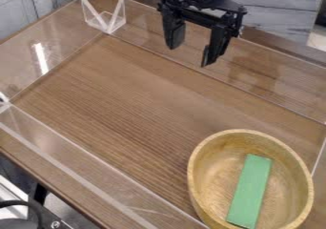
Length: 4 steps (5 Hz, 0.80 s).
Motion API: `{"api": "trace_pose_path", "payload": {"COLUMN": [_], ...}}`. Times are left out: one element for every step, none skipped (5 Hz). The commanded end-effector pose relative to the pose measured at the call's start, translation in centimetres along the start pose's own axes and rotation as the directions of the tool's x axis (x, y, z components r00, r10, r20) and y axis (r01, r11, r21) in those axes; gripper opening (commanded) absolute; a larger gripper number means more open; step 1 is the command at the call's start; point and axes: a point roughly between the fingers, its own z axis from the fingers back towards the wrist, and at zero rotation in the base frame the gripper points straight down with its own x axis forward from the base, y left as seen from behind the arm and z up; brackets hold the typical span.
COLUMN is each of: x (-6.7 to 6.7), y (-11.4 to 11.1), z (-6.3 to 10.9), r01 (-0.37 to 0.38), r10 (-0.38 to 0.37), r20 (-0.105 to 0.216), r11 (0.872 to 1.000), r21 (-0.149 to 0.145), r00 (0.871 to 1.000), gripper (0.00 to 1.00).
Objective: Remove the green block from inside the brown bowl and put it on the table
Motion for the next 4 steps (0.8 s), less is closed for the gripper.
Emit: {"api": "trace_pose_path", "payload": {"x": [-1.7, -5.0, -7.1, -6.8], "y": [-3.6, -8.6, -13.6, -14.8], "z": [-0.5, -2.3, -4.1, -6.2], "r01": [0.003, 0.051, 0.083, 0.080], "r10": [-0.003, -0.051, -0.082, -0.079], "r20": [0.007, 0.010, 0.058, 0.078], "r11": [1.000, 0.999, 0.996, 0.997], "r21": [-0.009, -0.019, -0.015, -0.018], "r00": [1.000, 0.999, 0.995, 0.994], "gripper": [1.00, 1.00, 1.00, 1.00]}}
